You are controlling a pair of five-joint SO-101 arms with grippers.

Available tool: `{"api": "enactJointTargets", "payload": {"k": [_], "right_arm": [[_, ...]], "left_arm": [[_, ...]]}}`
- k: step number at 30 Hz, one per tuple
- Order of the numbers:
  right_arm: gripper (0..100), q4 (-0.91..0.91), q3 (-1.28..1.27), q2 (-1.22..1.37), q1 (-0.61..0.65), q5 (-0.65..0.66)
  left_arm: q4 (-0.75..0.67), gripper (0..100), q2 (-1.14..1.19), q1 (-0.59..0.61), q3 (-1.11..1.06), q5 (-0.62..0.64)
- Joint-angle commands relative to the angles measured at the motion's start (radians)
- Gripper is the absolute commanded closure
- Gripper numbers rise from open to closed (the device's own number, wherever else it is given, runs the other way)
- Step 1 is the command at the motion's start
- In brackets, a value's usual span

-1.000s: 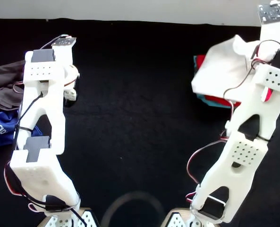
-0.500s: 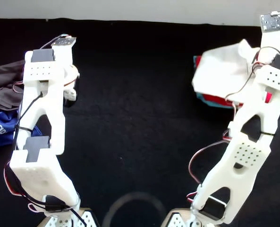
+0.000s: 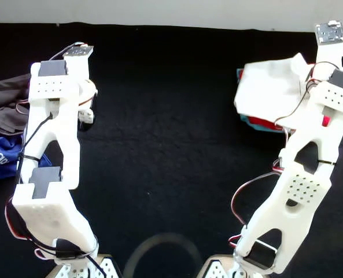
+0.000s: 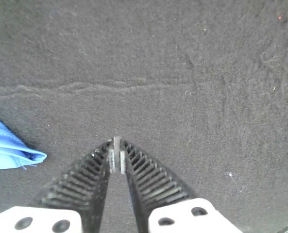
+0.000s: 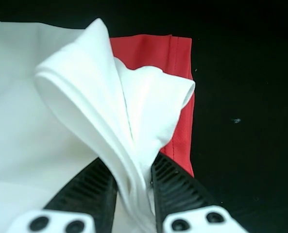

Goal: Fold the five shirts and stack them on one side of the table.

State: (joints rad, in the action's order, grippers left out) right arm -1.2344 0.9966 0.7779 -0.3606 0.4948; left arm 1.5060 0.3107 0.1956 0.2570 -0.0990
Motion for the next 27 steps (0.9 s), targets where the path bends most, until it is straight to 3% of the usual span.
{"api": "enactJointTargets", "payload": {"k": [1, 17, 23, 27], "right_arm": [[99.1, 0.027, 0.001, -0.064, 0.025, -0.049], [98.7, 0.028, 0.001, -0.062, 0.05, -0.051], [87.9, 0.022, 0.001, -0.062, 0.05, -0.052], [86.6, 0.025, 0.001, -0.062, 0.047, -0.052]], "left_arm": [[-0.002, 99, -0.05, 0.002, 0.007, -0.002], [-0.008, 99, -0.048, 0.002, 0.007, -0.002], [-0.008, 99, -0.048, 0.002, 0.007, -0.002], [-0.008, 99, -0.005, 0.002, 0.01, -0.002]]}}
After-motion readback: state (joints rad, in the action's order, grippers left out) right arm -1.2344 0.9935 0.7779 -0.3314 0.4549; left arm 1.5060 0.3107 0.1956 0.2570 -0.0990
